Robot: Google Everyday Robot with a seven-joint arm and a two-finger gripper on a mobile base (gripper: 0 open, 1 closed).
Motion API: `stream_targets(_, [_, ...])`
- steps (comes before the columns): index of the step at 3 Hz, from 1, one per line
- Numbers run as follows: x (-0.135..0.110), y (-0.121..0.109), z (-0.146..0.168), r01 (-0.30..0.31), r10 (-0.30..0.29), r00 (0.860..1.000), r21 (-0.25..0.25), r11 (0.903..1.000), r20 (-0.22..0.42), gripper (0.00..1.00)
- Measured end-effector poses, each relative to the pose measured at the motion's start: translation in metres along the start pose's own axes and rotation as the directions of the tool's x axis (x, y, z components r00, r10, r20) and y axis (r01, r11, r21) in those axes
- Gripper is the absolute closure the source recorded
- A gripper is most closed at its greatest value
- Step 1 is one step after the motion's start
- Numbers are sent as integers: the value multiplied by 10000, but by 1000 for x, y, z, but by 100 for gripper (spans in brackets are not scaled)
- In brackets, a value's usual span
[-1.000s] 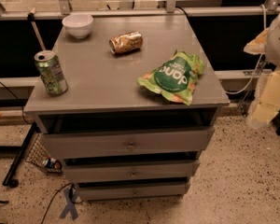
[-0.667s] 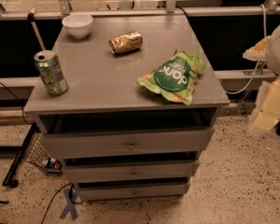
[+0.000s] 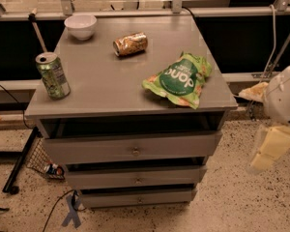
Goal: Open top drawer
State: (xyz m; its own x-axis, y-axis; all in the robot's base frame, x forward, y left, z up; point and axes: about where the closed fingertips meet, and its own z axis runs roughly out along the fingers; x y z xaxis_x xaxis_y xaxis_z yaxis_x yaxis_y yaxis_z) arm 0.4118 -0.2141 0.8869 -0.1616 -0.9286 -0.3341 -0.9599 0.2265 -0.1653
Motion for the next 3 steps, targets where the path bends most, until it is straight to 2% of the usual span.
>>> stream_targets(1, [8,17,46,-32,52,9993,-543,9985,372,0])
stream_targets(2, [8,17,48,-12,34,9992,-548,9985,409,0])
stream_targets(3, [6,16,66,195,-148,9968,-598,9980,789,0])
